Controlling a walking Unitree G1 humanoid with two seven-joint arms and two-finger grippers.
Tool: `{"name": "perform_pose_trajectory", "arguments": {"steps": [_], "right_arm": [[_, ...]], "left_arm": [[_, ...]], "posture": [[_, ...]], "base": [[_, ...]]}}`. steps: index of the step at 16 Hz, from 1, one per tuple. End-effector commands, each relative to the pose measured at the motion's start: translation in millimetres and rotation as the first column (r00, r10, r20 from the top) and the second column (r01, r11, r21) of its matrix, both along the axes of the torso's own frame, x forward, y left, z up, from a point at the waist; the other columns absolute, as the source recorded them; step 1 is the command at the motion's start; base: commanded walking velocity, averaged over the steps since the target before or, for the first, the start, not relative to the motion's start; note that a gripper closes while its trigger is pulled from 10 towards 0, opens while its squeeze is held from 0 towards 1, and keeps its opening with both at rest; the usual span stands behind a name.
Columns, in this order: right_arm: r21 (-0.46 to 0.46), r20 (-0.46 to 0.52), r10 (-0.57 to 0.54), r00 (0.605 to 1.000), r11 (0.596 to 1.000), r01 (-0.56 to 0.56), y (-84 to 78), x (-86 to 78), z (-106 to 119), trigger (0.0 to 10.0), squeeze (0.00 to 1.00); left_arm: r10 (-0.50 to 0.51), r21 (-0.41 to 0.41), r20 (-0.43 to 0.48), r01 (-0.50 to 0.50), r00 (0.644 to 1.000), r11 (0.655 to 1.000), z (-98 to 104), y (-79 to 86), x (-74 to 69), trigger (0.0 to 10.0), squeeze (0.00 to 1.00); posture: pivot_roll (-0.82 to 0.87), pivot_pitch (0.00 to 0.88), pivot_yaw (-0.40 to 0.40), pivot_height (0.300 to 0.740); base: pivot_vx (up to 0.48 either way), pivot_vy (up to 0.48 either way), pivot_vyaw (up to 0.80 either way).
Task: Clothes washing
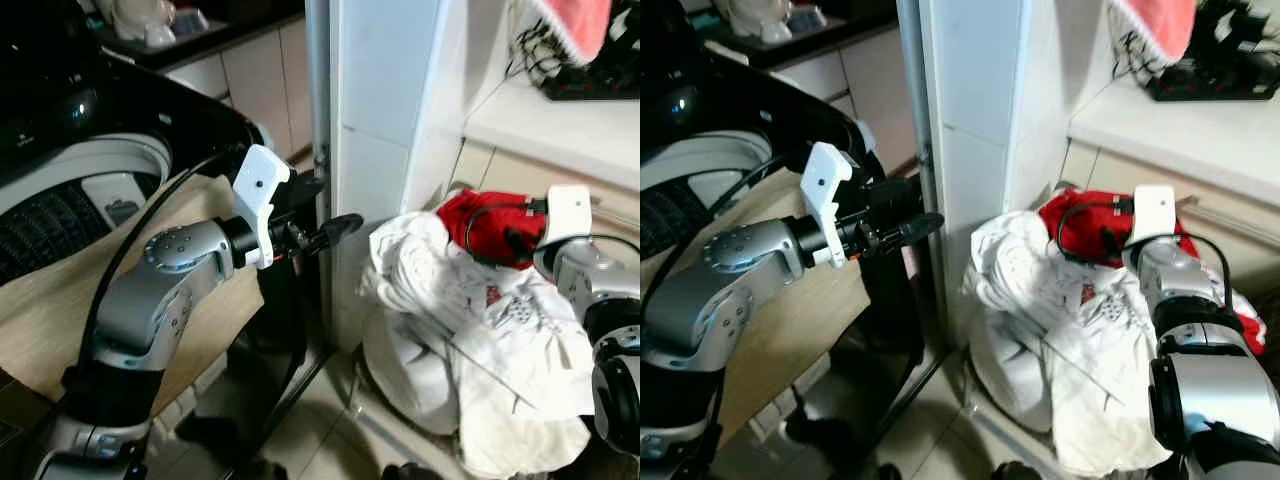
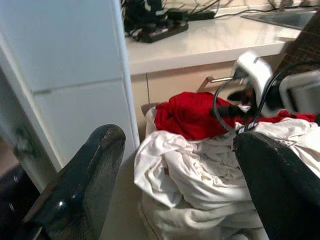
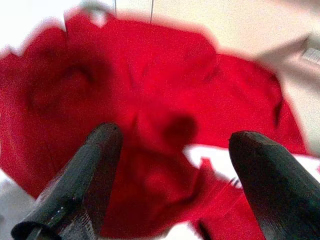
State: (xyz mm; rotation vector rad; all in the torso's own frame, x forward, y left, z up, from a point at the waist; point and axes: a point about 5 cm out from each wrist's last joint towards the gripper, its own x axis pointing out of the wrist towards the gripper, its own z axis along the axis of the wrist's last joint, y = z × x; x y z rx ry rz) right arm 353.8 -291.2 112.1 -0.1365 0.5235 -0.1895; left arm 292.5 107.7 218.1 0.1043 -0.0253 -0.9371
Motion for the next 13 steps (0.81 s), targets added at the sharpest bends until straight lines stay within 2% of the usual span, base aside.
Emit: {"name": "perform_pose_trajectory", "arguments": {"steps": [1,2,3,4,6,7,8,9,13], "right_arm": [[0.011,-0.022,0.009,1.0,1.0,-0.008,2.8,-3.6,-9,10.0,0.0],[0.012,-0.028,0.011,1.0,1.0,-0.011,3.6,-5.2,-13,10.0,0.0],[0.013,-0.031,0.006,1.0,1.0,-0.006,3.4,-5.9,-15,10.0,0.0],[0.011,-0.027,0.015,1.0,1.0,-0.014,3.9,-5.6,-15,10.0,0.0],[0.038,-0.006,0.015,1.0,0.999,-0.015,4.9,-3.1,-11,1.0,0.0],[0.027,-0.004,0.026,1.0,0.999,-0.026,5.0,-2.0,-9,0.0,0.0],[0.021,-0.001,0.031,1.0,0.999,-0.031,5.0,-1.5,-8,0.0,0.0],[0.018,0.001,0.034,0.999,0.999,-0.034,4.9,-0.9,-7,0.0,0.0],[0.007,-0.01,0.06,0.998,0.998,-0.06,3.9,-1.1,-6,0.0,0.0]], "left_arm": [[0.015,0.034,0.075,-0.018,0.997,0.999,7,4.1,-3.7,10.0,0.0],[0.012,0.06,0.085,-0.017,0.996,0.998,8,6.8,-6.1,10.0,0.0],[-0.015,0.089,0.043,0.012,0.999,0.996,5,7.9,-9.0,10.0,0.0],[-0.066,0.108,0.049,0.06,0.997,0.992,3,7.1,-14.5,10.0,0.0],[-0.132,0.078,-0.029,0.134,0.991,0.988,-4,4.3,-21.9,10.0,0.0],[-0.207,0.063,-0.094,0.213,0.974,0.975,-9,1.4,-30.3,10.0,0.0],[-0.235,0.067,-0.133,0.246,0.963,0.967,-13,0.5,-34.4,10.0,0.0],[-0.274,0.087,-0.134,0.287,0.952,0.954,-15,-0.5,-39.4,10.0,0.0],[-0.282,0.113,-0.173,0.304,0.943,0.946,-22,-0.2,-40.0,10.0,0.0]], "posture": [[0.14,0.124,0.104,0.74],[0.15,0.131,0.106,0.74],[0.15,0.133,0.103,0.74],[0.15,0.124,0.097,0.74],[0.13,0.115,0.092,0.74],[0.12,0.109,0.091,0.74],[0.12,0.103,0.088,0.74],[0.11,0.099,0.088,0.74],[0.09,0.087,0.087,0.74]], "base": [[0.0,0.0,0.0],[0.0,0.0,0.0],[0.0,0.0,0.0],[0.0,0.0,0.0],[0.0,0.0,0.0],[0.0,0.0,0.0],[0.0,0.0,0.0],[0.0,0.0,0.0],[0.0,0.0,0.0]]}}
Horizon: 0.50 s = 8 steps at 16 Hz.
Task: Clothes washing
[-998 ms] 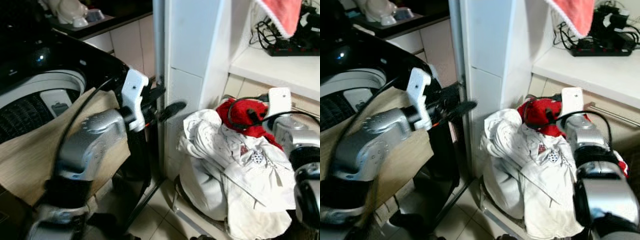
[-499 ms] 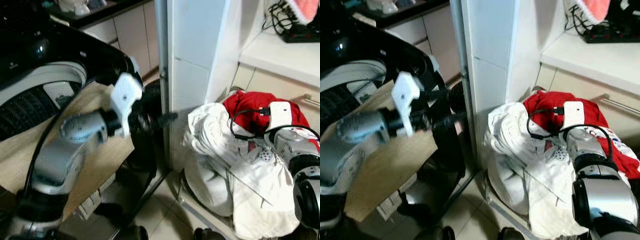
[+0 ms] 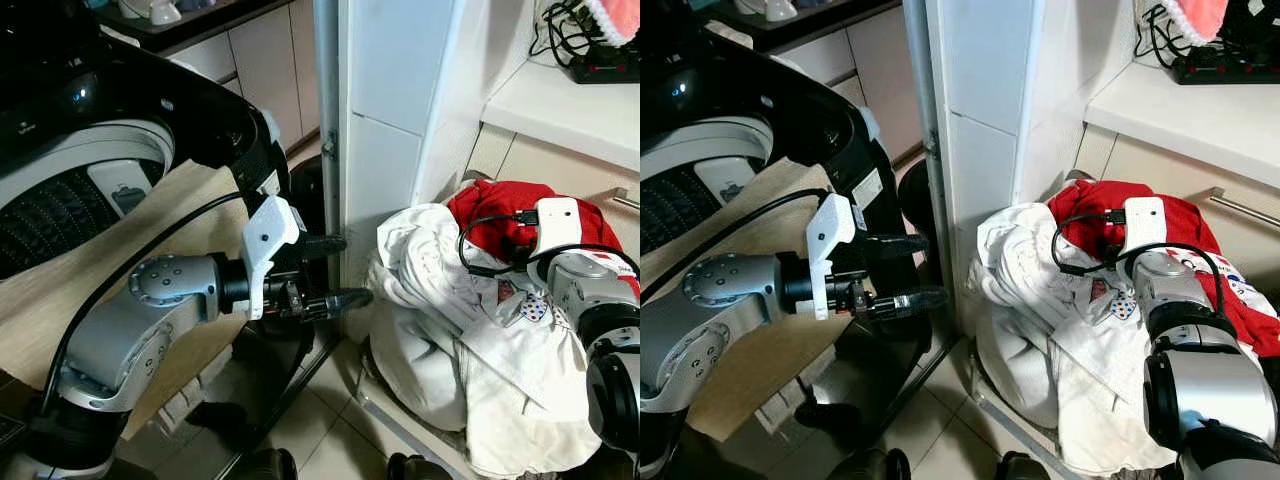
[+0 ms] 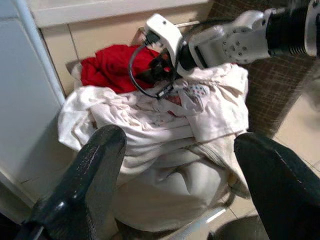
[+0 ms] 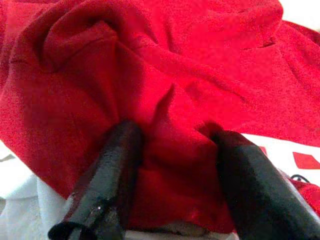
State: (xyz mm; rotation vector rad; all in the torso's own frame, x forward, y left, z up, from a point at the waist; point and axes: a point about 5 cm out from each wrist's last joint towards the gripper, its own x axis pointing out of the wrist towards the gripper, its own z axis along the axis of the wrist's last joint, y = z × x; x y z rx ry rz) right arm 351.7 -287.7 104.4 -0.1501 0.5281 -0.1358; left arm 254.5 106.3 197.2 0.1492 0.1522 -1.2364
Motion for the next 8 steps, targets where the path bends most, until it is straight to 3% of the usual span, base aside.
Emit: {"name": "perform_pose_trajectory", "arguments": {"steps": [1,8], "right_arm": [[0.005,-0.002,0.006,1.0,1.0,-0.006,-0.7,0.6,1.5,0.0,0.0],[0.016,0.007,0.0,1.0,1.0,0.0,-3.9,-0.6,2.1,0.0,0.0]], "left_arm": [[-0.015,0.029,-0.023,0.016,1.0,0.999,-3.0,1.0,-2.5,10.0,0.0],[0.02,0.063,-0.023,-0.019,1.0,0.998,-9.5,1.3,1.8,10.0,0.0]], "posture": [[0.08,0.085,0.088,0.74],[0.07,0.063,0.085,0.74]], "base": [[0.0,0.0,0.0],[0.0,0.0,0.0]]}}
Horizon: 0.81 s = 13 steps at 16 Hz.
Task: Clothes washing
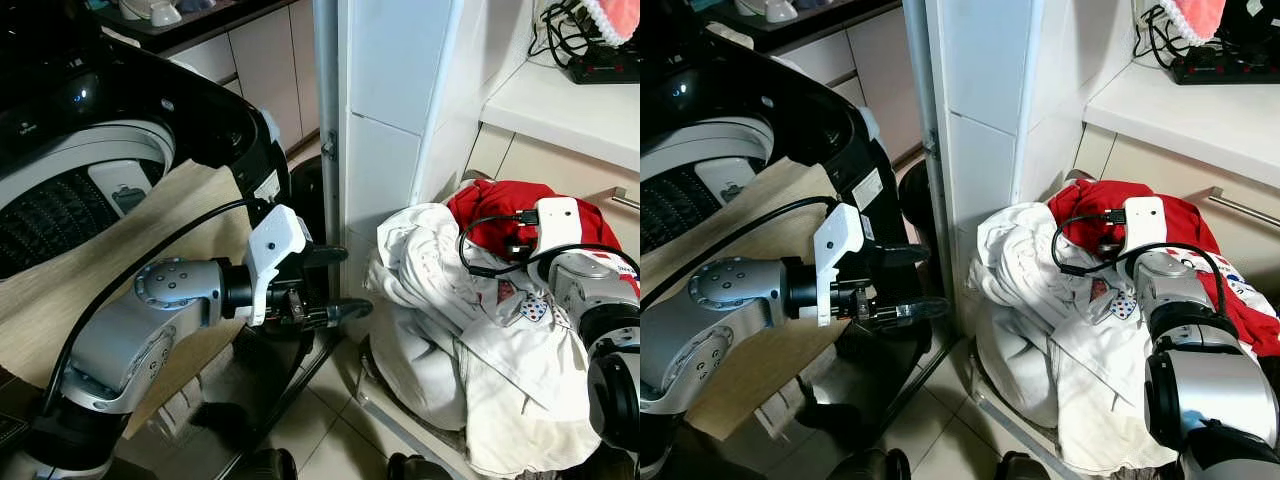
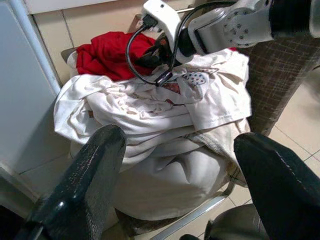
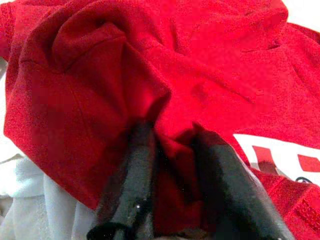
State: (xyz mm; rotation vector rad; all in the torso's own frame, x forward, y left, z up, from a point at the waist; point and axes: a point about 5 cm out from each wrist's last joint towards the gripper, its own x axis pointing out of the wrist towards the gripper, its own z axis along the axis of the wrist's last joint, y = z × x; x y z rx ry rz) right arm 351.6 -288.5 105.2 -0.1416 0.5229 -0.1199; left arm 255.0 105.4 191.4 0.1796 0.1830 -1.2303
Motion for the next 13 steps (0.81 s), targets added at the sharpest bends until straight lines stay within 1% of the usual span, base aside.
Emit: {"name": "perform_pose_trajectory", "arguments": {"steps": [1,2,3,4,5,6,7,8,9,10,11,12,13], "right_arm": [[0.006,0.005,-0.017,1.0,1.0,0.017,-3.6,-0.4,2,0.0,0.0],[0.049,0.031,-0.038,0.999,0.998,0.037,-4.2,0.9,5,0.0,0.0],[0.084,0.057,-0.05,0.997,0.995,0.046,-4.5,2.4,8,0.0,0.0],[0.118,0.086,-0.063,0.994,0.992,0.052,-5.1,4.0,12,0.0,0.0],[0.179,0.122,-0.097,0.988,0.981,0.074,-6.9,5.3,16,0.0,0.0],[0.25,0.163,-0.122,0.979,0.965,0.079,-8.7,6.7,22,0.0,0.0],[0.336,0.229,-0.117,0.966,0.941,0.035,-9.2,9.7,32,0.0,0.0],[0.345,0.241,-0.113,0.964,0.938,0.023,-9.5,10.1,35,0.0,0.0],[0.39,0.3,-0.091,0.95,0.92,-0.035,-9.5,12.6,47,0.0,0.0],[0.401,0.329,-0.075,0.941,0.914,-0.068,-9.5,13.4,55,0.0,0.0],[0.399,0.394,-0.015,0.919,0.903,-0.156,-7.0,13.4,75,0.0,0.0],[0.395,0.441,0.03,0.897,0.891,-0.223,-3.8,11.0,92,0.0,0.0],[0.399,0.499,0.064,0.864,0.868,-0.295,-0.2,6.6,114,0.0,0.0]], "left_arm": [[0.025,0.027,-0.017,-0.025,1.0,0.999,-4,2.1,2.1,10.0,0.0],[0.052,0.007,-0.023,-0.052,0.998,0.999,-5,1.9,5.3,10.0,0.0],[0.088,0.023,-0.007,-0.088,0.996,0.996,-7,2.9,10.1,10.0,0.0],[0.13,0.074,0.045,-0.133,0.991,0.988,-12,5.5,16.3,10.0,0.0],[0.169,0.102,0.093,-0.178,0.981,0.979,-16,7.5,21.8,10.0,0.0],[0.223,0.095,0.112,-0.234,0.968,0.968,-18,7.8,26.6,10.0,0.0],[0.309,0.08,0.107,-0.318,0.945,0.945,-19,8.2,33.7,10.0,0.0],[0.321,0.081,0.096,-0.329,0.942,0.941,-20,8.1,34.9,10.0,0.0],[0.351,0.063,0.113,-0.359,0.93,0.931,-19,8.0,40.1,10.0,0.0],[0.355,0.057,0.123,-0.364,0.927,0.93,-18,7.7,42.0,10.0,0.0],[0.372,0.013,0.134,-0.377,0.919,0.926,-12,6.1,46.9,10.0,0.0],[0.398,-0.029,0.126,-0.398,0.909,0.917,-5,4.2,50.4,10.0,0.0],[0.4,-0.088,0.135,-0.391,0.907,0.916,4,0.2,52.8,10.0,0.0]], "posture": [[0.07,0.063,0.085,0.74],[0.06,0.048,0.083,0.74],[0.05,0.037,0.083,0.74],[0.04,0.031,0.08,0.74],[0.02,0.023,0.078,0.74],[0.0,0.014,0.08,0.74],[-0.02,0.009,0.082,0.74],[-0.02,0.006,0.082,0.74],[-0.04,0.0,0.075,0.74],[-0.05,0.0,0.074,0.74],[-0.06,0.0,0.075,0.74],[-0.07,0.0,0.075,0.74],[-0.07,0.0,0.074,0.74]], "base": [[0.0,0.0,0.0],[0.0,0.0,0.0],[0.0,0.0,0.0],[0.0,0.0,0.0],[0.0,0.0,0.0],[0.0,0.0,0.0],[0.0,0.0,0.0],[0.0,0.0,0.0],[0.0,0.0,0.0],[0.0,0.0,0.0],[0.0,0.0,0.0],[0.0,0.0,0.0],[0.0,0.0,0.0]]}}
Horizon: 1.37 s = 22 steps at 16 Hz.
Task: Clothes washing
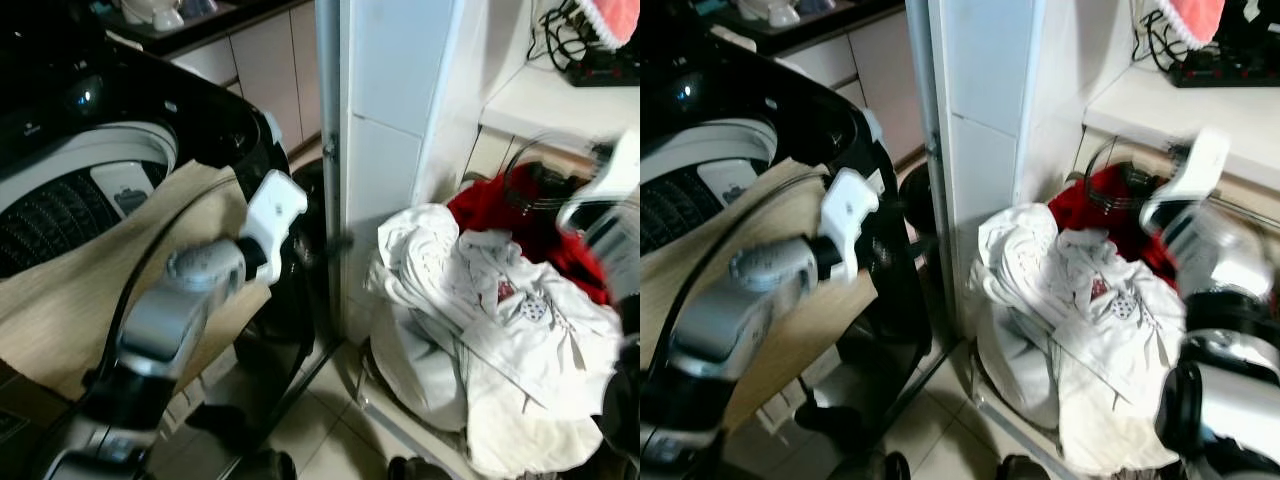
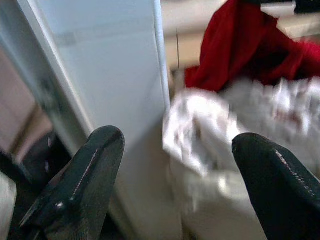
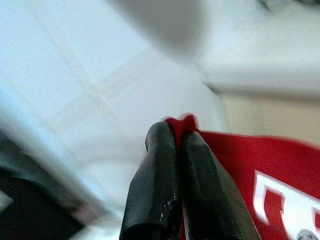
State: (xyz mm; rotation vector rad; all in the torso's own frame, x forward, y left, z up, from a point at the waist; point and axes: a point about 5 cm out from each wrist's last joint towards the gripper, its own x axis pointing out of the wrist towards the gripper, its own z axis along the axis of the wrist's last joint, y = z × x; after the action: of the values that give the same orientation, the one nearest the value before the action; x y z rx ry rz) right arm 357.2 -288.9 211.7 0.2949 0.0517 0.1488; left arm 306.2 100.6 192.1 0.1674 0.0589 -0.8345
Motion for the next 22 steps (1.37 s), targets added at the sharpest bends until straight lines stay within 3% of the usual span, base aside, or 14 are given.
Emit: {"name": "perform_pose_trajectory", "arguments": {"steps": [1,3,4,5,6,7,9,13,14,15,16,19,22], "right_arm": [[-0.004,0.085,0.09,0.992,0.996,-0.09,7.5,-6.4,34,0.0,0.0],[-0.089,0.189,0.308,0.932,0.951,-0.296,34.2,-25.7,88,0.0,0.0],[-0.082,0.239,0.366,0.9,0.931,-0.356,43.1,-32.8,106,0.0,0.0],[-0.087,0.327,0.47,0.82,0.879,-0.469,59.4,-53.2,137,0.0,0.0],[-0.125,0.339,0.529,0.778,0.845,-0.52,67.7,-65.6,147,0.0,0.0],[-0.15,0.337,0.579,0.742,0.811,-0.565,74.6,-74.9,149,0.0,0.0],[-0.144,0.324,0.603,0.729,0.793,-0.592,77.9,-79.5,144,0.0,0.0],[-0.071,0.314,0.64,0.701,0.752,-0.655,99.1,-85.3,137,0.0,0.0],[-0.056,0.309,0.653,0.692,0.738,-0.672,108.0,-85.9,134,0.0,0.0],[-0.034,0.308,0.658,0.686,0.729,-0.684,115.2,-85.5,133,0.0,0.0],[-0.029,0.307,0.664,0.682,0.723,-0.691,118.3,-85.7,133,0.0,0.0],[-0.011,0.308,0.682,0.664,0.7,-0.714,126.4,-90.2,133,0.0,0.0],[0.006,0.306,0.678,0.669,0.701,-0.713,128.9,-91.3,132,0.0,0.0]], "left_arm": [[-0.003,-0.052,0.063,0.006,0.998,0.999,17,-0.1,3.2,10.0,0.0],[-0.012,-0.167,0.155,0.038,0.988,0.985,44,-10.0,7.7,10.0,0.0],[-0.006,-0.212,0.15,0.038,0.989,0.977,52,-12.2,9.8,10.0,0.0],[-0.032,-0.301,0.141,0.073,0.99,0.951,69,-18.7,10.7,10.0,0.61],[-0.05,-0.362,0.18,0.113,0.982,0.925,85,-23.1,10.1,10.0,1.0],[-0.057,-0.41,0.206,0.139,0.977,0.901,99,-26.3,10.4,10.0,1.0],[-0.104,-0.432,0.207,0.186,0.973,0.883,106,-32.7,8.6,10.0,1.0],[-0.202,-0.5,0.143,0.247,0.969,0.83,103,-55.8,5.0,10.0,1.0],[-0.265,-0.531,0.096,0.275,0.959,0.802,93,-66.7,0.2,10.0,0.38],[-0.336,-0.561,0.05,0.305,0.94,0.769,82,-76.3,-6.9,10.0,0.0],[-0.351,-0.561,0.036,0.309,0.936,0.768,75,-81.2,-9.1,10.0,0.0],[-0.268,-0.487,0.003,0.235,0.963,0.841,53,-91.0,-5.0,10.0,0.0],[-0.247,-0.48,0.003,0.218,0.969,0.85,50,-90.7,-2.0,10.0,0.0]], "posture": [[-0.08,0.0,0.075,0.74],[-0.09,0.0,0.07,0.74],[-0.1,0.0,0.066,0.74],[-0.1,0.0,0.061,0.74],[-0.1,0.0,0.057,0.74],[-0.11,0.0,0.057,0.74],[-0.11,0.0,0.053,0.74],[-0.1,0.0,0.049,0.74],[-0.11,0.0,0.049,0.74],[-0.11,0.0,0.049,0.74],[-0.11,0.0,0.046,0.74],[-0.11,0.0,0.043,0.74],[-0.11,0.0,0.045,0.74]], "base": [[0.0,0.0,0.0],[0.0,0.0,0.0],[0.0,0.0,0.0],[0.0,0.0,0.0],[0.0,0.0,0.0],[0.0,0.0,0.0],[0.0,0.0,0.0],[0.0,0.0,0.0],[0.0,0.0,0.0],[0.0,0.0,0.0],[0.0,0.0,0.0],[0.0,0.0,0.0],[0.0,0.0,0.0]]}}
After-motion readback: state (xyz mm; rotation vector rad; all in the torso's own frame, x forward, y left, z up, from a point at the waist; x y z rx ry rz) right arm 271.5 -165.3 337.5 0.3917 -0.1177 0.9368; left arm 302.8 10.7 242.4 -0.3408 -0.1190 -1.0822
